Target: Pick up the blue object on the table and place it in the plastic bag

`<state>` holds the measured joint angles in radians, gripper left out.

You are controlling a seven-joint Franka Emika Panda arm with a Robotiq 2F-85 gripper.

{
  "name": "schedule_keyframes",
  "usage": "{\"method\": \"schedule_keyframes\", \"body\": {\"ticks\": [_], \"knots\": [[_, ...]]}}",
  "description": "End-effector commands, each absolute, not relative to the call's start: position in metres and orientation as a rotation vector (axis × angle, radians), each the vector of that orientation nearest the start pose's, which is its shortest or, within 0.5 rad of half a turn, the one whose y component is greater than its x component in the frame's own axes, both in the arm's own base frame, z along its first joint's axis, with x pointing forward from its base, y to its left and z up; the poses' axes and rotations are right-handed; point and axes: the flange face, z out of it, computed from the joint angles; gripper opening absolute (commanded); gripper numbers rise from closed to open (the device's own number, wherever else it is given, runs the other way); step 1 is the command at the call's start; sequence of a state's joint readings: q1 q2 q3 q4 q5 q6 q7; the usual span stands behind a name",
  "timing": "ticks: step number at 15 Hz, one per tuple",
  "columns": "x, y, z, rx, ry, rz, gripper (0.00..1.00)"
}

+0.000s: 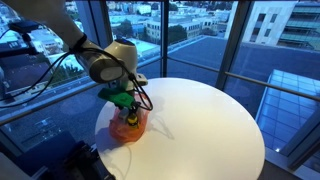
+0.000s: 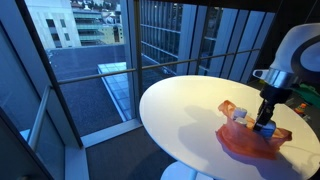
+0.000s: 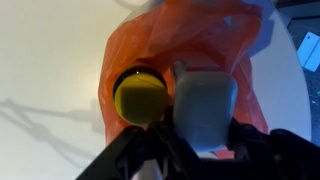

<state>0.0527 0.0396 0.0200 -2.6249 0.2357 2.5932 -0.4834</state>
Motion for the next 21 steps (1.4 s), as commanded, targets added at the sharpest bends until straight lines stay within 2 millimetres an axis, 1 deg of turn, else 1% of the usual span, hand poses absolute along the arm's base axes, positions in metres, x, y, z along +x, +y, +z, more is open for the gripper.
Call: {"method": "schedule_keyframes", "body": {"ticks": [1, 6, 7, 8, 9, 11, 12, 13, 15, 18, 21], "knots": [[0.426, 0.027, 0.223, -2.998, -0.591, 0.04, 0.21], [0.428, 0.029, 0.216, -3.008, -0.651, -0.001, 0.21], [0.428, 0.03, 0.215, -3.008, -0.655, -0.005, 0.36], [0.428, 0.031, 0.215, -3.008, -0.659, -0.008, 0.71], [0.428, 0.032, 0.216, -3.006, -0.661, -0.011, 0.71], [0.428, 0.032, 0.221, -3.003, -0.665, -0.021, 0.85], [0.428, 0.033, 0.223, -3.003, -0.667, -0.026, 0.93], [0.429, 0.032, 0.226, -3.005, -0.667, -0.031, 0.99], [0.431, 0.03, 0.235, -3.007, -0.663, -0.048, 1.0], [0.435, 0.023, 0.254, -3.015, -0.636, -0.081, 1.0], [0.439, 0.01, 0.278, -3.021, -0.575, -0.084, 1.0]]}}
